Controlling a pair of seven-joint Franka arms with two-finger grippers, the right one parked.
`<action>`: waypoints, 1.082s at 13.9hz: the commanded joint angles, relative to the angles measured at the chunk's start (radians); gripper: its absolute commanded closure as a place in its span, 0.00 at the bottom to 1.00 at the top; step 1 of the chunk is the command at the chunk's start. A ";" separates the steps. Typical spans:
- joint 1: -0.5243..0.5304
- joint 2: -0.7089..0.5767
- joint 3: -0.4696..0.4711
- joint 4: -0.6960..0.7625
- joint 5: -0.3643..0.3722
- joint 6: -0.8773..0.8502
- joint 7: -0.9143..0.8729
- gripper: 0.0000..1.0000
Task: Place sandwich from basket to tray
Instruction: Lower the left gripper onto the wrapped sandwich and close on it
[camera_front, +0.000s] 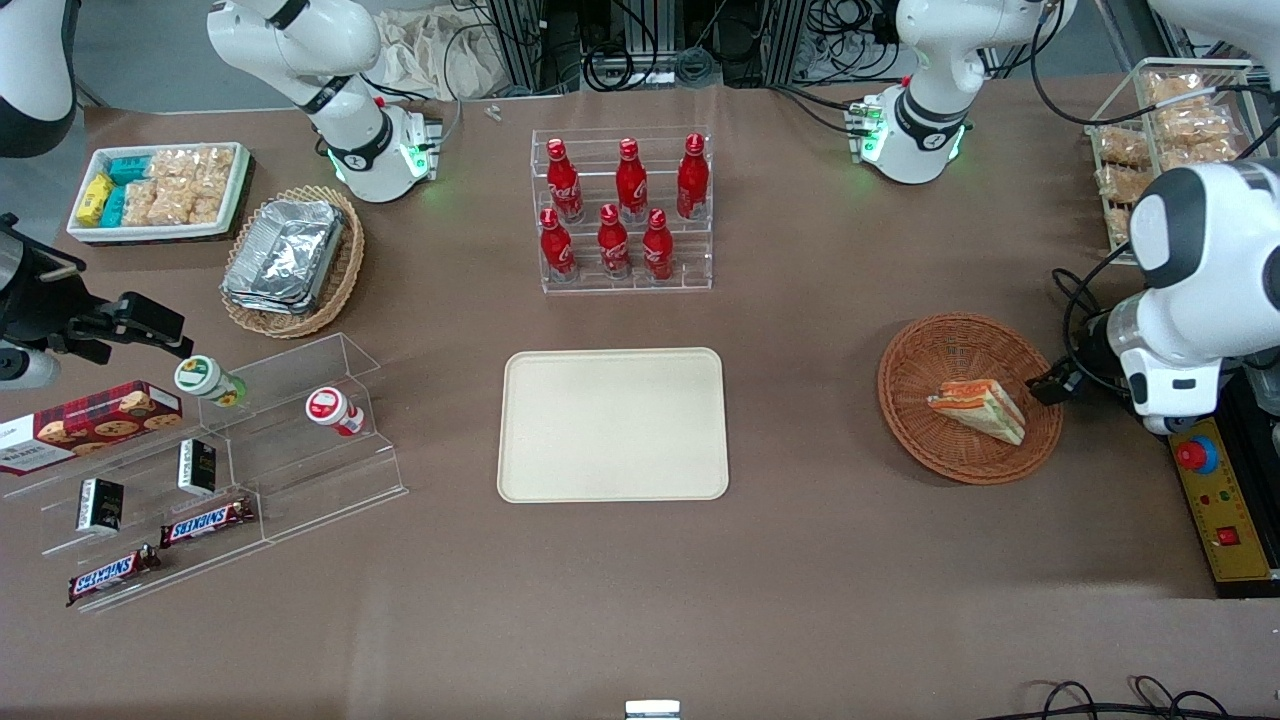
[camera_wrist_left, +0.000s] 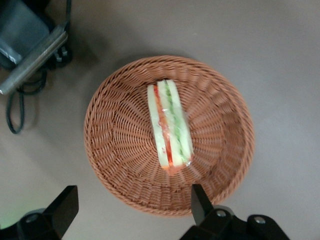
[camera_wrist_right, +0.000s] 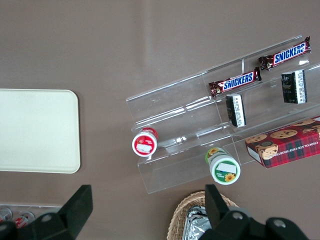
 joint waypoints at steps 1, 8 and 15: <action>0.012 0.041 -0.009 -0.072 -0.018 0.119 -0.158 0.00; 0.005 0.118 -0.016 -0.184 -0.043 0.362 -0.203 0.00; 0.003 0.191 -0.017 -0.180 -0.044 0.430 -0.211 0.47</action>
